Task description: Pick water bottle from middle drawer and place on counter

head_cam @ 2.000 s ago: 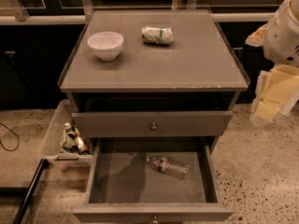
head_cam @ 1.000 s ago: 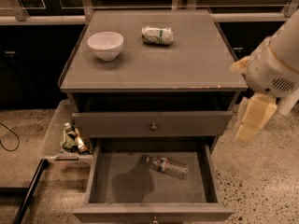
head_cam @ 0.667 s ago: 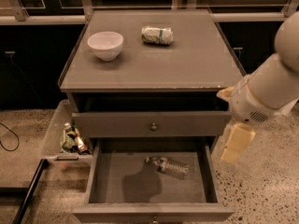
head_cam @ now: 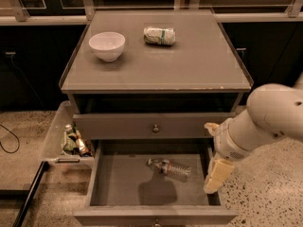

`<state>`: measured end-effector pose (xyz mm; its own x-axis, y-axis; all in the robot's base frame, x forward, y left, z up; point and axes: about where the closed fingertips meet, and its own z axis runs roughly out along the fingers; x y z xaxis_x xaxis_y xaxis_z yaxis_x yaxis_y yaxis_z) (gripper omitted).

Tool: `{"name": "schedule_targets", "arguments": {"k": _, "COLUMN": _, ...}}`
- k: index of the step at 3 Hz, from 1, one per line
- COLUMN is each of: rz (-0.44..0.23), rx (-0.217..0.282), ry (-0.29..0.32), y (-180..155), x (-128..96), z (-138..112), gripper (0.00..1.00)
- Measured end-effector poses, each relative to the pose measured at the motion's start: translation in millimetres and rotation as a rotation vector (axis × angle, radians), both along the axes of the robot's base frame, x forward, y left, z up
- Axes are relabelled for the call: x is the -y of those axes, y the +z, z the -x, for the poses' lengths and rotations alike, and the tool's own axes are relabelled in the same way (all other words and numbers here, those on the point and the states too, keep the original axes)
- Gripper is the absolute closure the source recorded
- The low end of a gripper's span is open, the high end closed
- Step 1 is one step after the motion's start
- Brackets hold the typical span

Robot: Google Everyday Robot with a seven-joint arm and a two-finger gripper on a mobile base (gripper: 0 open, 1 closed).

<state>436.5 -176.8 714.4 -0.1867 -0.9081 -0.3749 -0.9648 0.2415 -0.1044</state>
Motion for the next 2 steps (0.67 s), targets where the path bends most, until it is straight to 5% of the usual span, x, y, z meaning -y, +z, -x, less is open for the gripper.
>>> {"name": "schedule_targets", "arguments": {"k": 1, "rz": -0.02, "rx": -0.023, "ry": -0.029, "y": -87.7, "x": 17.0, "z": -13.0, "gripper": 0.0}}
{"name": "schedule_targets", "arguments": {"k": 2, "rz": -0.02, "rx": -0.023, "ry": -0.029, "y": -87.7, "x": 17.0, "z": -13.0, "gripper": 0.0}}
